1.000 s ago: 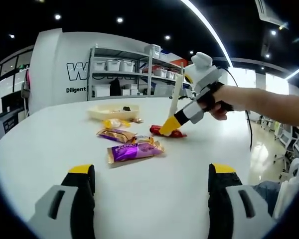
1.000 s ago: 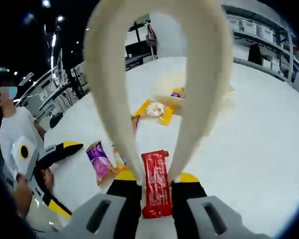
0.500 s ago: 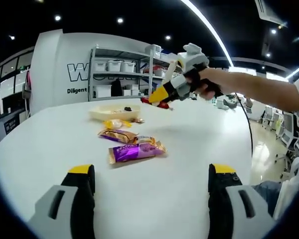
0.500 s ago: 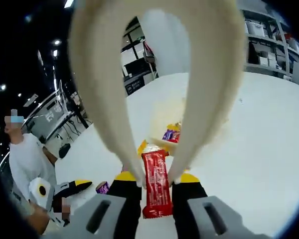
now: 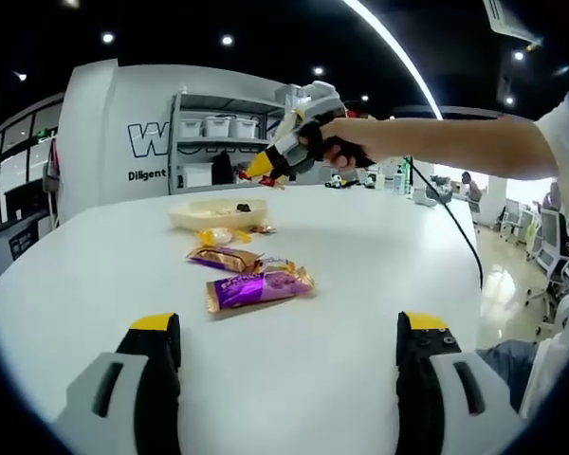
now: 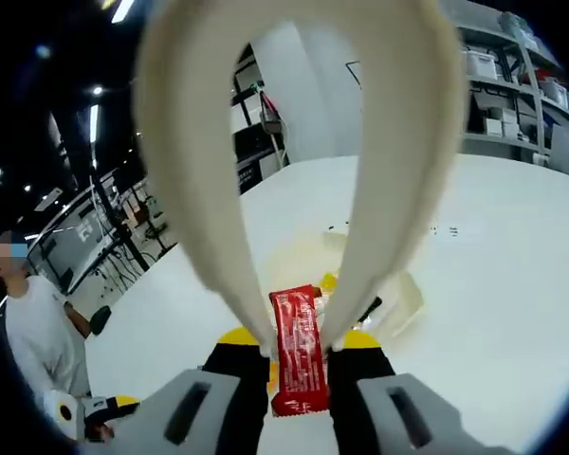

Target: Place the target food into the container with the food tongs after gripping and lifting it, then release it inside without dropping or visibly crushing the food.

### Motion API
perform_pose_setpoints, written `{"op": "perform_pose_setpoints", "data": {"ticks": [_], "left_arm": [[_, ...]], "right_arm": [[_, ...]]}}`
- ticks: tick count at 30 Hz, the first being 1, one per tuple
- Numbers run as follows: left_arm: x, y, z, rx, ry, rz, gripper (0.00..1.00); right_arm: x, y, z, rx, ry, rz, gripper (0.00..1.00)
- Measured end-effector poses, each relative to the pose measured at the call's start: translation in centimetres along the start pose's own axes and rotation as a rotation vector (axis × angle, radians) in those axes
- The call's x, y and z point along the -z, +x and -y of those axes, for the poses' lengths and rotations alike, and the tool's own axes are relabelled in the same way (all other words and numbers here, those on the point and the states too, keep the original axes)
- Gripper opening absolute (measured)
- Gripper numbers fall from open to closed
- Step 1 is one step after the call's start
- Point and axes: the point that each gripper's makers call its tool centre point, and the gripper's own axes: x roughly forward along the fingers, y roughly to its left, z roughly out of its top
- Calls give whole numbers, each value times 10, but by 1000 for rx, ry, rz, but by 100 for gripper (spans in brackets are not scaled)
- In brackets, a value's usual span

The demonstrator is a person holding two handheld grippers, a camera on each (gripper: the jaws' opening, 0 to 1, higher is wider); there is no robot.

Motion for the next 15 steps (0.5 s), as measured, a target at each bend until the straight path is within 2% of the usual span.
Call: {"op": "perform_pose_setpoints", "data": {"ticks": [2, 5, 9, 13, 15], "left_arm": [[2, 1, 1, 6, 1, -9, 93], [2, 1, 2, 15, 2, -13, 93], [2, 2, 1, 12, -1, -13, 93], [2, 3, 1, 9, 2, -10, 93], [3, 3, 2, 16, 7, -18, 93]], "right_arm": [[-1, 6, 4, 10, 9, 5, 17], [2, 29, 12, 14, 16, -8, 17], [8, 47, 17, 21, 17, -25, 17], [18, 55, 18, 32, -11, -47, 17], [16, 55, 16, 21, -14, -32, 17]]}}
